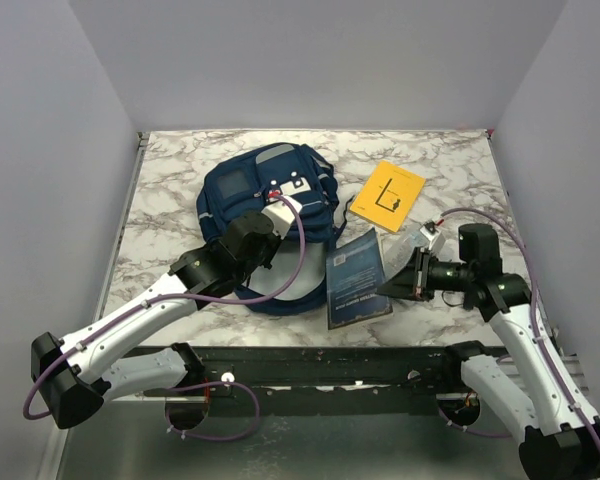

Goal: Pack the student bag
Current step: Place the book in the student bag.

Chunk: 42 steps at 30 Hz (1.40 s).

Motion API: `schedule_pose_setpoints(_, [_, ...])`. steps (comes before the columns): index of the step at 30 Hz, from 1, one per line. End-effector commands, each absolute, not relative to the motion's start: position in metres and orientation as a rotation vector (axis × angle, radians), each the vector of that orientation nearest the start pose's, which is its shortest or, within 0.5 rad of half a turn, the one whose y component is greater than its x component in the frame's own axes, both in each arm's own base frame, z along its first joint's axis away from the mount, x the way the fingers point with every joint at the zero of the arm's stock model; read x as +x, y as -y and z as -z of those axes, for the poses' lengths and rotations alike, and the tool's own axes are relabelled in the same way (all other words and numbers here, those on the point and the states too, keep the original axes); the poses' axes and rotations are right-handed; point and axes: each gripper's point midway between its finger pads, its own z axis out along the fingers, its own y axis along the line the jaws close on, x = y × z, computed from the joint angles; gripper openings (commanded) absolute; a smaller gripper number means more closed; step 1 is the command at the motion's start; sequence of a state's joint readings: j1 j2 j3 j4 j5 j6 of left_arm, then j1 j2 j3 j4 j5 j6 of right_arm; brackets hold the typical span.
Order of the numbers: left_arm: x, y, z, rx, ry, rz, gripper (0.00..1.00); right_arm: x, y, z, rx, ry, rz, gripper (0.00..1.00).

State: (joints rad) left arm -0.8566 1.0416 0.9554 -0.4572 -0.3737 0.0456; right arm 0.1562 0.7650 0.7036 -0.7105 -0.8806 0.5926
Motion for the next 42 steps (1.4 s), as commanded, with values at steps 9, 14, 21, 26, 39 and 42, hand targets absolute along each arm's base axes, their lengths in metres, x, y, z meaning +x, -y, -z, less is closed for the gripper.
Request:
schedule_pose_setpoints(9, [0.251,0.212,-0.270,0.627,-1.811,0.304,0.00,0.115,-0.240,-0.236,-0.193,-2.201,-1.929,0.00])
schedule_pose_setpoints(14, [0.249,0.211,-0.275,0.620,-1.793,0.315,0.00,0.123,-0.286,-0.232,-0.241,-2.135,-1.967,0.00])
schedule_pose_setpoints(21, [0.242,0.208,-0.288,0.603,-1.731,0.355,0.00,0.153,-0.315,-0.235,-0.172,-1.921,-2.166,0.00])
schedule_pose_setpoints(26, [0.241,0.206,-0.291,0.599,-1.718,0.356,0.00,0.174,-0.329,-0.235,-0.149,-1.838,-2.224,0.00])
schedule_pose_setpoints(39, [0.240,0.208,-0.291,0.606,-1.713,0.370,0.00,0.222,-0.358,-0.231,-0.113,-1.798,-2.211,0.00])
schedule_pose_setpoints(42, [0.240,0.207,-0.292,0.601,-1.706,0.366,0.00,0.242,-0.365,-0.197,-0.077,-1.880,-2.130,0.00])
